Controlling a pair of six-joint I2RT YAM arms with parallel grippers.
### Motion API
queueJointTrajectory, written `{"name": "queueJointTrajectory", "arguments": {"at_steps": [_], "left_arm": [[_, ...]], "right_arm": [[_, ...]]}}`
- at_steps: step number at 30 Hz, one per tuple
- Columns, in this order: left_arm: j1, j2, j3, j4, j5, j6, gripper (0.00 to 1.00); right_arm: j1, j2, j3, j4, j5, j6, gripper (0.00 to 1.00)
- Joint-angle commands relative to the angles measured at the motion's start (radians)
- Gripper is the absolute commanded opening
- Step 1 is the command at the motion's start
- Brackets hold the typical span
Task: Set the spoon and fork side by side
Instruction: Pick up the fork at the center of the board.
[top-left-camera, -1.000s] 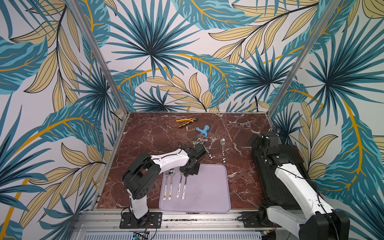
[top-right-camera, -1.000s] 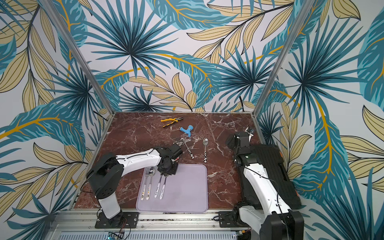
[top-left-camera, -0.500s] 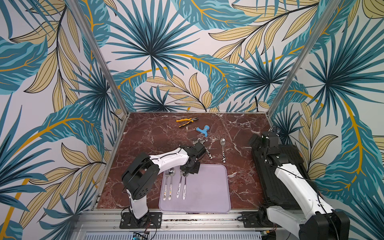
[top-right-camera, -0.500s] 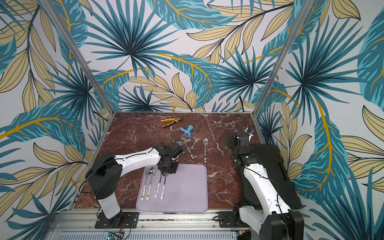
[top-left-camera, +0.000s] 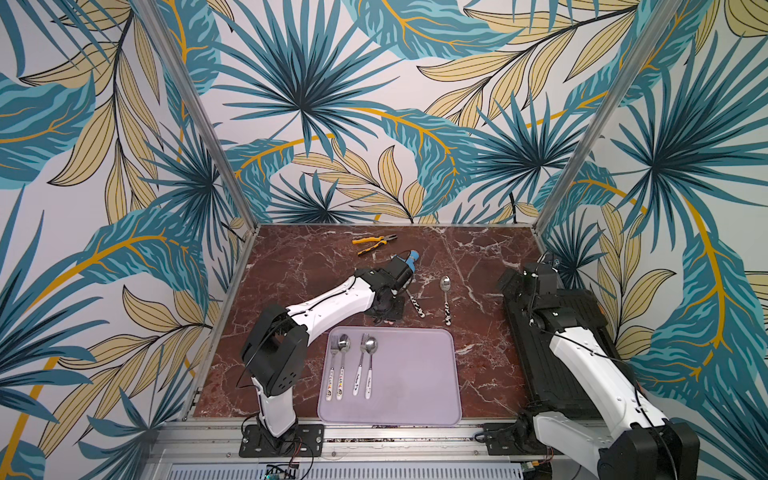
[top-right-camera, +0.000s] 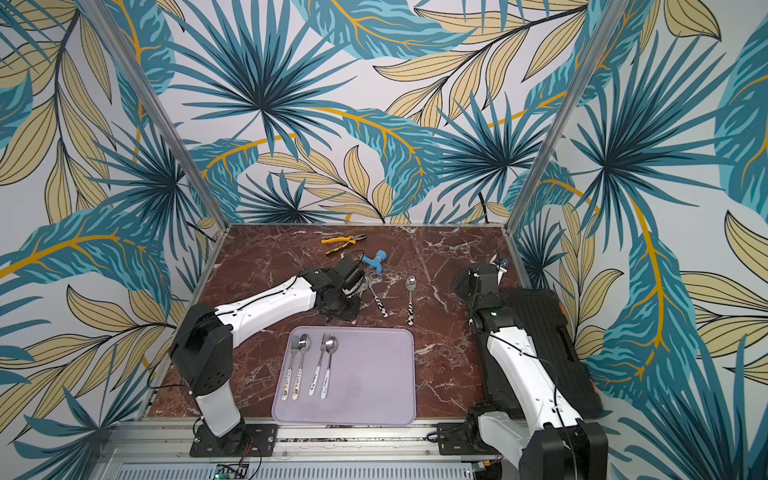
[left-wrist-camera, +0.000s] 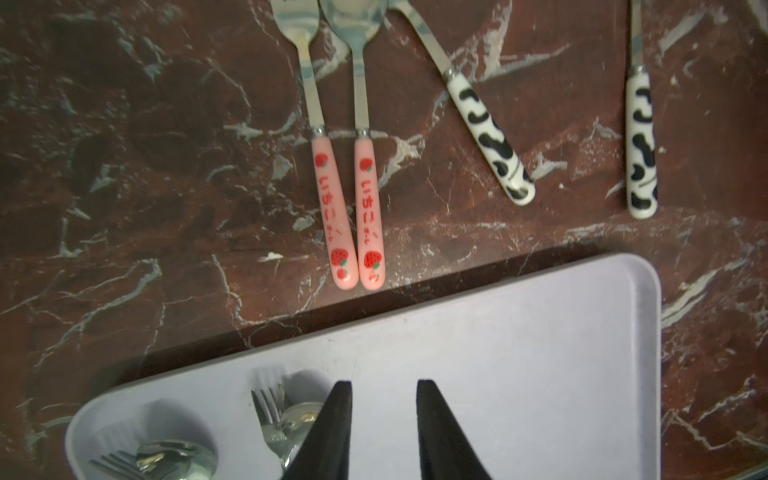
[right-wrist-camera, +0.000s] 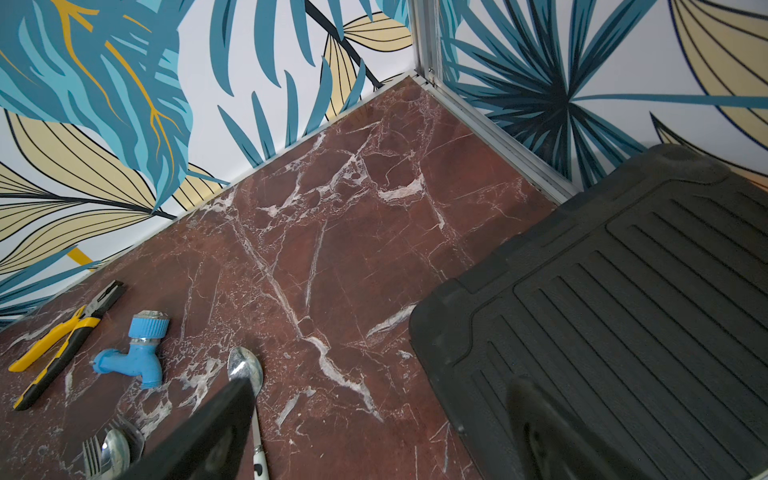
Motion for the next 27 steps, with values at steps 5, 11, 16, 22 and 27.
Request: {"name": "queueJointTrajectory", "arguments": {"at_steps": [5,11,16,22,27], "left_arm": [[0.055,0.150,0.184,-0.060,0.027,0.038,0.32],[0.091,0.260,0.280,-0.084,0.032,0.056,0.32],[0.105,0.322,0.319,-0.090,0.037,0.068,0.32],[0.110,0.377,0.342,-0.098,0.024,0.075,0.28],[0.113,0.404,0.359,-0.107,0.012,0.078,0.22]], "right_arm": [[0.000,0.012,0.005,-0.012,0.025,-0.006,0.99],[0.000,0.016,0.005,-0.012,0.024,-0.007,1.00],[-0.001,0.017,0.006,-0.012,0.023,-0.006,1.00],[-0.001,0.018,0.005,-0.012,0.023,-0.006,0.99],[-0.001,0.016,0.008,-0.016,0.022,-0.006,0.99]]}}
